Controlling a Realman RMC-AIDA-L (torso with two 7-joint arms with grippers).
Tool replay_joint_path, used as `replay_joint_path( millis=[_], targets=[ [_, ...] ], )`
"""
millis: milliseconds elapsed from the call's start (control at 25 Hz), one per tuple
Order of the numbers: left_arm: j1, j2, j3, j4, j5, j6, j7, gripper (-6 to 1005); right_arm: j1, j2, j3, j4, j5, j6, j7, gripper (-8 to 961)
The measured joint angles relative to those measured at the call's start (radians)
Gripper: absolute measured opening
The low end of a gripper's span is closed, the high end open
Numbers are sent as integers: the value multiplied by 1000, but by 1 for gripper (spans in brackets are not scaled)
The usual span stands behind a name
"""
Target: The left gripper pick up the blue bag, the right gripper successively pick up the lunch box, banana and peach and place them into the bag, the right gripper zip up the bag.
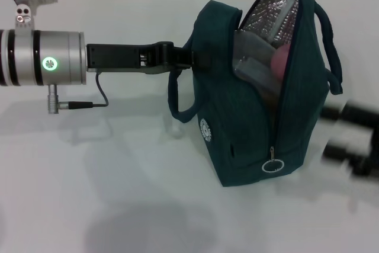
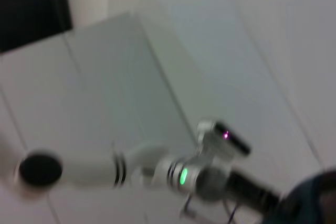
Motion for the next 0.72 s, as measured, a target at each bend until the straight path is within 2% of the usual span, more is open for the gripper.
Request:
replay_joint_path(
  millis=[120, 280, 720],
  targets=[
    [1, 0, 0, -13, 0, -2, 1, 36, -9, -1, -54, 116, -34, 43, -176, 749],
    [1, 0, 0, -19, 0, -2, 2, 36, -21, 0, -60, 205, -70, 104, -301, 741],
    [1, 0, 2, -19, 2, 2, 2, 32, -56, -2, -51, 229, -65, 231, -388, 720]
  ],
)
